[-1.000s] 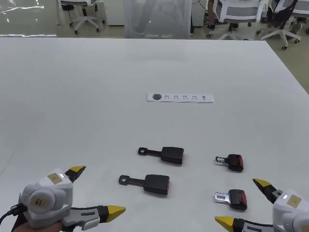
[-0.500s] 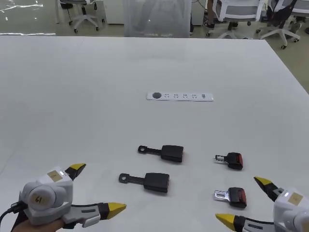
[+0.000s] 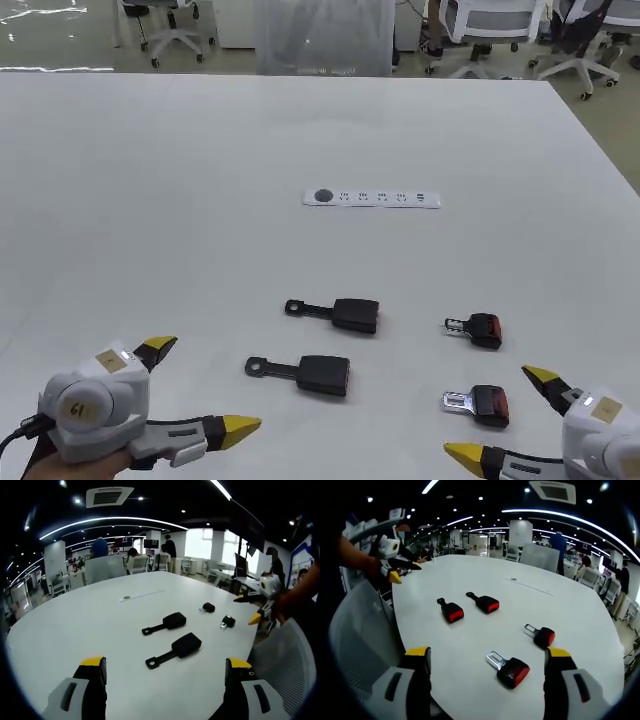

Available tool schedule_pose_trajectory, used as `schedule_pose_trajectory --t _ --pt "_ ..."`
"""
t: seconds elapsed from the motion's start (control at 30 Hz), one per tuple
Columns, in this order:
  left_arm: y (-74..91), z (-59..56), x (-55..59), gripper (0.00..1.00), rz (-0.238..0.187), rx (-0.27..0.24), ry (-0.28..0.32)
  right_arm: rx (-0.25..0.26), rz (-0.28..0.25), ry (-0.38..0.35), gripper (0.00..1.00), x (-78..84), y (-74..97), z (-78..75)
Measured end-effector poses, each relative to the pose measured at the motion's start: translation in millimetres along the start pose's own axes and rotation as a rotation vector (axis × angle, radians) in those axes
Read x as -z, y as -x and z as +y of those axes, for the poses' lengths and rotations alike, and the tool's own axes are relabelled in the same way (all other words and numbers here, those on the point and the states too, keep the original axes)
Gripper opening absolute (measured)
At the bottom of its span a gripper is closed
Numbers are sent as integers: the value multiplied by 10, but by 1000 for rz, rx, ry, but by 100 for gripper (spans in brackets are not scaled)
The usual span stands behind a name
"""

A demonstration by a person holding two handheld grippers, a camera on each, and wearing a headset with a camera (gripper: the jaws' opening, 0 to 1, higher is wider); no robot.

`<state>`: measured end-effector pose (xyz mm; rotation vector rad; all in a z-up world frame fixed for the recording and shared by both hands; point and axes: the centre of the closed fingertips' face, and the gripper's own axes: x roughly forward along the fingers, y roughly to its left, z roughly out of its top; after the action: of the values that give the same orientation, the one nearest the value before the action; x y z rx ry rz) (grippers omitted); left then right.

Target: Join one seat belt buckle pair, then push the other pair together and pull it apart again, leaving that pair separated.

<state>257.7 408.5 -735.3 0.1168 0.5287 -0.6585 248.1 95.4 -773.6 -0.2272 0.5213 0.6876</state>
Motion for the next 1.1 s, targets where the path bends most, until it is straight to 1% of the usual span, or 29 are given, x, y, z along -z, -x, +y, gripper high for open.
schedule_pose_trajectory --t 0.23,0.43,0.63,0.7,0.77,0.83,0.87,0.97,1.1 --pt "23 13 4 100 -1 -5 3 1 -2 -1 95 -10 -11 -1" --pt "30 -1 3 100 3 1 -3 -13 2 10 95 -16 -21 14" --pt "18 -23 0 100 10 17 -12 -17 13 25 94 -7 -13 -12" --pt "12 -37 -7 100 8 26 -18 -23 19 30 94 7 -11 -16" --pt "2 -56 -2 100 16 35 -33 -28 24 33 94 7 -5 -25" --pt "-5 -79 -27 100 2 49 -49 -29 27 39 94 9 -1 -37" --pt "-7 -82 -26 100 4 50 -50 -30 32 43 94 17 0 -41" --pt "-22 -109 9 100 24 61 -60 -38 45 50 93 47 1 -35" --pt "-26 -131 26 100 29 69 -65 -52 53 51 92 81 6 -11"
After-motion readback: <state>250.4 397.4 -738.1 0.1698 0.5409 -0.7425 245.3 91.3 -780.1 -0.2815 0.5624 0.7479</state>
